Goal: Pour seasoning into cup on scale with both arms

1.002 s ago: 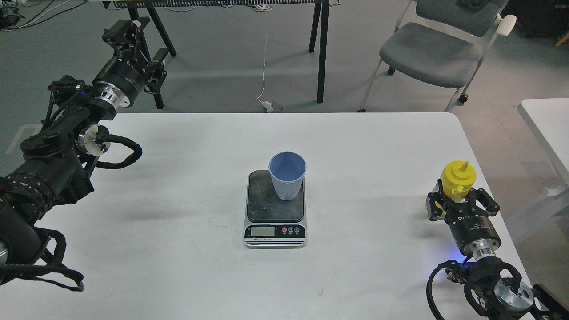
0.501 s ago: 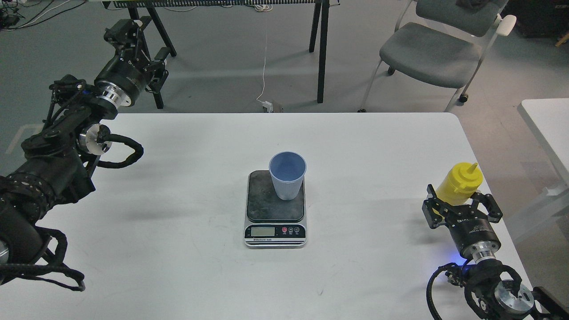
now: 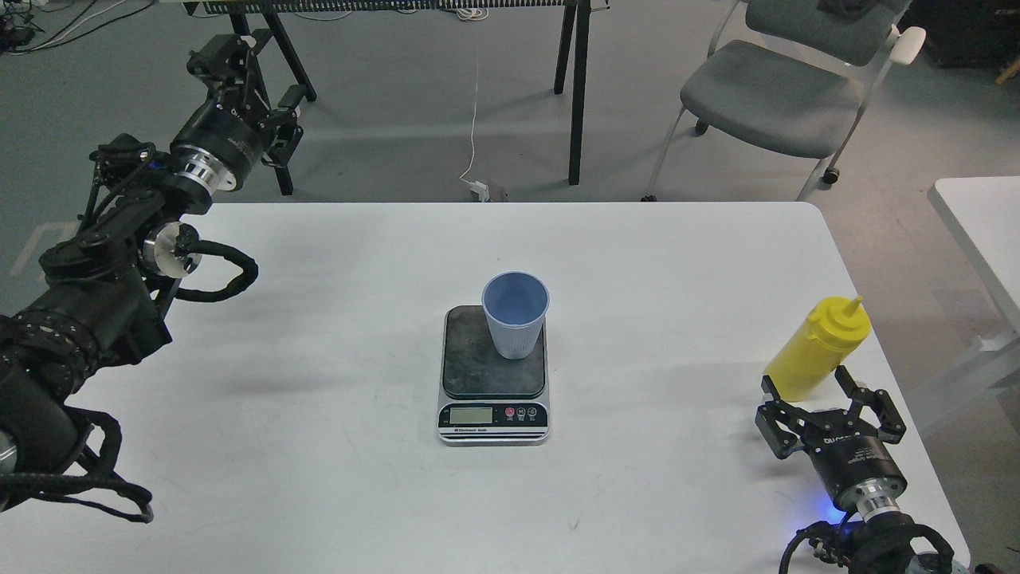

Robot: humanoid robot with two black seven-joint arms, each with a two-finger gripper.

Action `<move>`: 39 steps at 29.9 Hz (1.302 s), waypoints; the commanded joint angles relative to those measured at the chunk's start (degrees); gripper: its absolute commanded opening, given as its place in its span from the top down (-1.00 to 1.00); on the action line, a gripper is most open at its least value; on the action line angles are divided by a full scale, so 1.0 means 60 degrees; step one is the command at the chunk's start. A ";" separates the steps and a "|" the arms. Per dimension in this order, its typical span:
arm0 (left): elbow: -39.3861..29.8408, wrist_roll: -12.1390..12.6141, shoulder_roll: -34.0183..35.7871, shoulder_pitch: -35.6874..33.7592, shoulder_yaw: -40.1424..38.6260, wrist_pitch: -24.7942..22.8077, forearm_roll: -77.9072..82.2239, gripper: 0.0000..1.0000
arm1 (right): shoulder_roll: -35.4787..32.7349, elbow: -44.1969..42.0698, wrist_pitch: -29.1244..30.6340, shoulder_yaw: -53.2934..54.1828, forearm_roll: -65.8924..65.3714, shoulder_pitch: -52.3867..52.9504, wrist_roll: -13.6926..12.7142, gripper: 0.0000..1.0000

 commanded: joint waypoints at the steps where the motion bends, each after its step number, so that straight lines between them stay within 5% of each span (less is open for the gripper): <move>1: 0.0000 0.0001 -0.0013 0.0045 0.0001 0.0000 -0.0001 -0.55 | -0.0348 0.0181 0.0001 0.0103 0.0014 -0.0262 0.0017 -0.98; 14: -0.0014 0.0001 0.0104 0.0075 0.0001 0.0000 -0.0015 -0.55 | -0.2398 0.0724 0.0001 0.0367 -0.0001 -0.1082 0.0046 -0.98; 21: -0.0014 0.0001 0.0089 0.0089 0.0001 0.0000 -0.0001 -0.56 | -0.4272 -0.1163 0.0001 0.0440 -0.0278 -0.0660 0.0017 -0.98; 31: -0.0014 0.0001 -0.0013 0.0104 -0.0013 0.0000 -0.0001 -0.57 | -0.5916 -0.4548 0.0001 0.0236 -0.3368 0.3980 -0.0012 -0.98; 39: 0.0000 0.0001 -0.0131 0.0002 -0.0013 0.0000 -0.0001 -0.57 | -0.4235 -0.4667 0.0001 -0.2251 -0.3575 0.8215 -0.0144 -0.98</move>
